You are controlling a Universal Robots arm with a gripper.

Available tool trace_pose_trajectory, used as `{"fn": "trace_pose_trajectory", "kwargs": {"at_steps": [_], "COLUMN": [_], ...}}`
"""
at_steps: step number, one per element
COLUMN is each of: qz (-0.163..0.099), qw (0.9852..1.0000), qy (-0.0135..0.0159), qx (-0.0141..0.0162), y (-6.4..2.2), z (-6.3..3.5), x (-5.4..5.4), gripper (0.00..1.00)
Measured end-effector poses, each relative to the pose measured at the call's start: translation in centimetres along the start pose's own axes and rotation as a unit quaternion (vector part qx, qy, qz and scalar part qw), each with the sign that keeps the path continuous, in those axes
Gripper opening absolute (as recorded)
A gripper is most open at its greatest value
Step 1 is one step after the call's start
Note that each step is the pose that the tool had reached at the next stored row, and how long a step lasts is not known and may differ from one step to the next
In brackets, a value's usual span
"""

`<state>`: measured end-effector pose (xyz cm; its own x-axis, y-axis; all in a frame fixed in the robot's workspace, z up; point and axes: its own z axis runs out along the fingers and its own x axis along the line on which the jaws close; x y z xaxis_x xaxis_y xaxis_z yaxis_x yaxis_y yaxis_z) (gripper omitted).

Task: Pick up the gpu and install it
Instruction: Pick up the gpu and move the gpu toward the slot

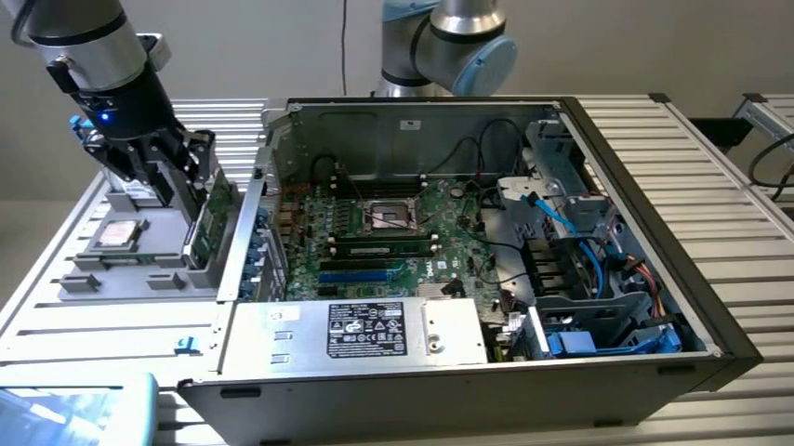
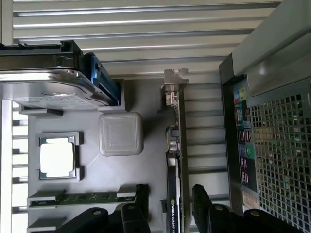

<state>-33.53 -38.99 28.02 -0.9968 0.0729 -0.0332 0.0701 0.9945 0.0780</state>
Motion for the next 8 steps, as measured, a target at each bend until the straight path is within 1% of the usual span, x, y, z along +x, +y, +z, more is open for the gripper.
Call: {"fn": "trace_pose_trajectory", "kwargs": {"at_steps": [4,5,8], "qz": [0.0,0.0,0.0], "qw": [1.0,1.0,1.0], "qy": [-0.0029,-0.0035,-0.0041], "qx": [-0.0016,-0.0028,-0.0073], "y": [-0.03,-0.04,-0.07], "z": [0.42,0.55,0.93], "x": [-0.06,-0.06,-0.04], "gripper": [0.5,0.5,0.5]}}
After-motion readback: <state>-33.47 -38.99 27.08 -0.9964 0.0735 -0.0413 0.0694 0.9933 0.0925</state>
